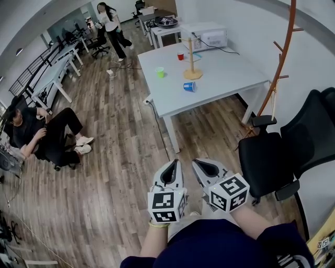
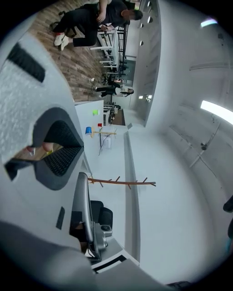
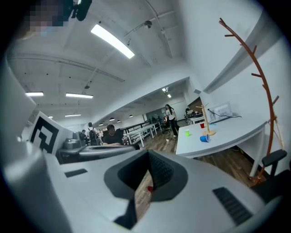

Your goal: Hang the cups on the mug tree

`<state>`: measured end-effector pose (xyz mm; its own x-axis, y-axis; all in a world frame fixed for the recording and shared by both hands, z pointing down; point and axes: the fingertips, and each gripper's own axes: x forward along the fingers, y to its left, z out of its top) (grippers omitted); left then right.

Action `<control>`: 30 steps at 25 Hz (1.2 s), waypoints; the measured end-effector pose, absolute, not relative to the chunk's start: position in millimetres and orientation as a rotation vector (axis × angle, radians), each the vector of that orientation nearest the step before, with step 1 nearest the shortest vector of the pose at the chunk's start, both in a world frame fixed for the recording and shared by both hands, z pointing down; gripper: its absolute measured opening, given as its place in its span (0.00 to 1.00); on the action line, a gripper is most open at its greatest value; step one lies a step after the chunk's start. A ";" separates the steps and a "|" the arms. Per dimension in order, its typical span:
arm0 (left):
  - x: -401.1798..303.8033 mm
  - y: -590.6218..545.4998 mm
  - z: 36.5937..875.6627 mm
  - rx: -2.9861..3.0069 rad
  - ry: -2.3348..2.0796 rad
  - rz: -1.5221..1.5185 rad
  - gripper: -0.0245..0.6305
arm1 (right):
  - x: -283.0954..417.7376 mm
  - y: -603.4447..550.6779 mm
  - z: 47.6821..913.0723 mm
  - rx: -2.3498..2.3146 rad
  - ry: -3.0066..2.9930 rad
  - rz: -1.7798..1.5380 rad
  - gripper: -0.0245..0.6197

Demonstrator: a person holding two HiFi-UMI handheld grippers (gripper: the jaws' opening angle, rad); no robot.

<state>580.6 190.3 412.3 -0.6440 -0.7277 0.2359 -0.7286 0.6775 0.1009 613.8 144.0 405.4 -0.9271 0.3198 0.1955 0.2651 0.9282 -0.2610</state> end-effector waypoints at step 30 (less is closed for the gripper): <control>455.2 175.8 425.5 1.029 -2.653 -0.080 0.06 | 493.8 130.5 404.6 -0.544 -2.800 0.352 0.08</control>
